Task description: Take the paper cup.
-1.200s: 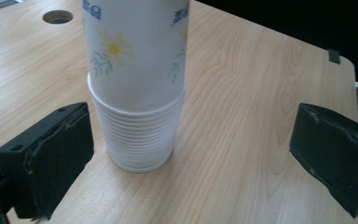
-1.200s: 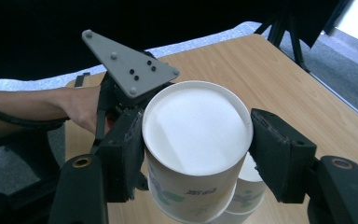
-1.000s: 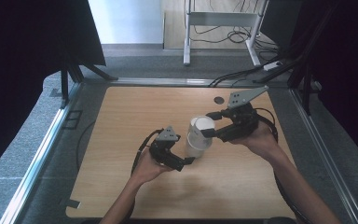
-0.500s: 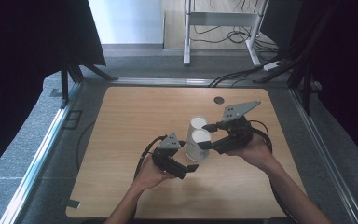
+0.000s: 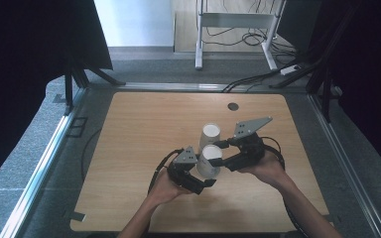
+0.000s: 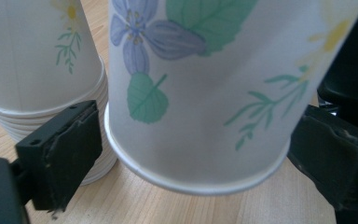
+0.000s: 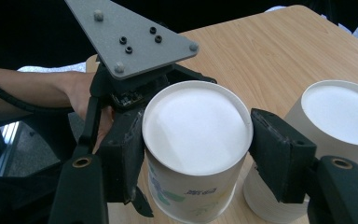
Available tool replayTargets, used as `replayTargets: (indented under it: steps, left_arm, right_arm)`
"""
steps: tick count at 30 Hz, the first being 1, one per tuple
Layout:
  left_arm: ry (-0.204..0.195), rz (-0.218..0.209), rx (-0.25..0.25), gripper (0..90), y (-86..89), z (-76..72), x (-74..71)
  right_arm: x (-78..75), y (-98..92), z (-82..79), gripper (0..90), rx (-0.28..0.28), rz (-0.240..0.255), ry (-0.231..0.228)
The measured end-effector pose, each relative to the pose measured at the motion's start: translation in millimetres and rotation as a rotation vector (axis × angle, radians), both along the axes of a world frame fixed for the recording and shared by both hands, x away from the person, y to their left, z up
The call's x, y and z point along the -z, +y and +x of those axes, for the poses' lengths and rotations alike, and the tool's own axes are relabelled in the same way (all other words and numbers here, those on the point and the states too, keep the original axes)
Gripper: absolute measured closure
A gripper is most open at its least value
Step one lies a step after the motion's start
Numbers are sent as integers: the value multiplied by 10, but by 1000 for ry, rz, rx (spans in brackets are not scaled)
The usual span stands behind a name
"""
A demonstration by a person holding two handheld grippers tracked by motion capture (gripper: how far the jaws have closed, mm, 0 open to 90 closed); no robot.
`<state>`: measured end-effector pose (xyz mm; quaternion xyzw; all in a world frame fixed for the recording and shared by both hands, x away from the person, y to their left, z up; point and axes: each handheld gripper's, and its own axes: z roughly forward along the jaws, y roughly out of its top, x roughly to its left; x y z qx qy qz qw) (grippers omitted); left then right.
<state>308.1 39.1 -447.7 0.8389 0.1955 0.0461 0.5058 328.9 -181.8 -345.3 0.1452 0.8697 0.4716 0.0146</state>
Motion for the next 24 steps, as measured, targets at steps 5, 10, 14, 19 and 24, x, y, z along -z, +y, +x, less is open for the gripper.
replayTargets:
  steps: [5, 10, 14, 19, 24]
  left_arm:
    - [-3, -33, 14, 140, 8, 10, 39]
    - [-9, -46, 22, 203, 23, 1, 60]
    - [-10, -48, 24, 264, 42, 1, 70]
    - [1, -41, 24, 330, 54, 5, 82]
    - [5, -9, 20, 342, 65, 12, 67]
  right_arm:
    - [22, 2, -5, 373, -6, 3, 4]
    - [36, -3, 3, 373, -4, 1, 6]
    - [48, -9, 11, 372, -7, -2, 7]
    - [60, 4, 21, 370, -12, -18, 4]
    - [71, 14, 27, 364, -21, -28, 1]
